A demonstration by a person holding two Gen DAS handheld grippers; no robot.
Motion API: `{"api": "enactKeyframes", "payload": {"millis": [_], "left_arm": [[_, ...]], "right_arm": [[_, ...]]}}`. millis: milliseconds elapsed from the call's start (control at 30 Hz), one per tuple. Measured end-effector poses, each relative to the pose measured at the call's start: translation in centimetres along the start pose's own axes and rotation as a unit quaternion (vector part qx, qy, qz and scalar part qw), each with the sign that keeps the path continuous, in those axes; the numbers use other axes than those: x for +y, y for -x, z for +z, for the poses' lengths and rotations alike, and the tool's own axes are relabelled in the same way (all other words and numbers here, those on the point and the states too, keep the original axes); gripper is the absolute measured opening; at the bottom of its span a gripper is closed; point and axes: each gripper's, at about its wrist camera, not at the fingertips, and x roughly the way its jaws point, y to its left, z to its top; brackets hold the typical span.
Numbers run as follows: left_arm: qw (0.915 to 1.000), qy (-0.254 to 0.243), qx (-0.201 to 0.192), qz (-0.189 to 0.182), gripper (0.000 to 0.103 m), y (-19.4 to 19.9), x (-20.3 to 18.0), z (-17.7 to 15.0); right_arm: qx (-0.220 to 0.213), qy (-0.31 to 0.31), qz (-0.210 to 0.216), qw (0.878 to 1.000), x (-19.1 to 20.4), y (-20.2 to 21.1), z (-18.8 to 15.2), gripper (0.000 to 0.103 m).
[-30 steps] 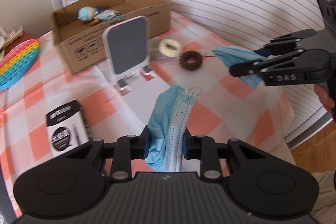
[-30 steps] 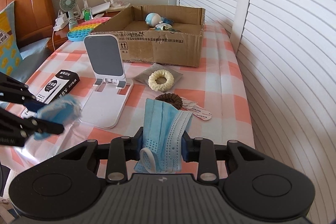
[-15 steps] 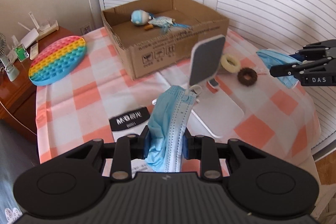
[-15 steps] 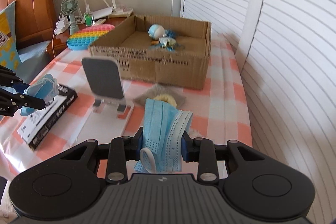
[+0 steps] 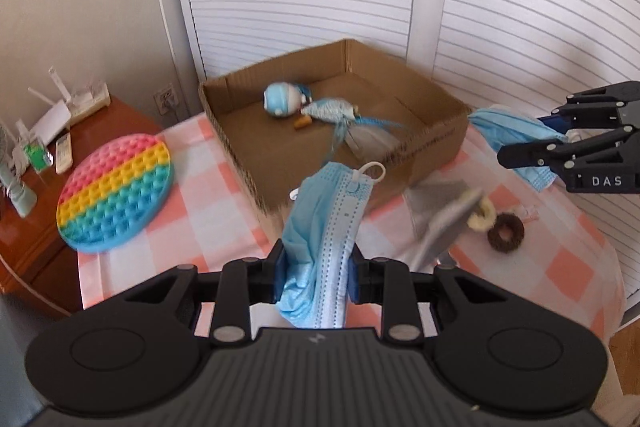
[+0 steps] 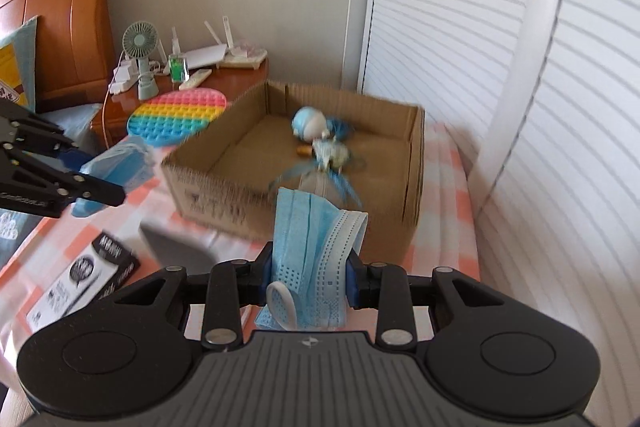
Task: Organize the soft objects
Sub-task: 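Carry both blue masks in the two tools over the box, then open the left tool over the box while the right tool releases its mask inside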
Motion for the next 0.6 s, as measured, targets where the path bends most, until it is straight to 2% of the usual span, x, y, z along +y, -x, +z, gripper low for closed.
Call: {"api": "enactKeyframes", "payload": {"millis": [267,300,367,400,433,500,600], "left_arm": [[0.9999,0.010,-0.012,-0.005,0.027,-5.1,1.8,6.6],[0.9998,0.016,-0.014,-0.003,0.031,-5.8,2.0,7.2],[0.9992,0.032,-0.024,0.008,0.043,-7.3,2.6,8.2],[0.9987,0.042,-0.025,0.017,0.066,-7.9,2.9,8.4],[0.9978,0.053,-0.024,0.030,0.084,-8.4,3.2,8.6],[0.9962,0.065,-0.032,0.049,0.087,-8.5,3.8,8.2],[0.9967,0.057,-0.027,0.051,0.087,-7.9,4.3,7.1]], "right_arm": [[-0.011,-0.001,0.022,1.000,-1.1,-3.5,5.4,0.037],[-0.010,0.000,0.024,1.000,-1.2,-4.0,5.8,0.037],[-0.008,0.003,0.027,1.000,-1.1,-5.0,6.6,0.037],[-0.006,0.005,0.027,1.000,-1.1,-5.4,7.0,0.037],[-0.005,0.005,0.026,1.000,-1.1,-5.9,7.3,0.037],[0.002,0.004,0.031,0.999,-1.1,-6.9,7.7,0.037],[0.009,0.005,0.039,0.999,-1.0,-8.4,8.6,0.037]]}}
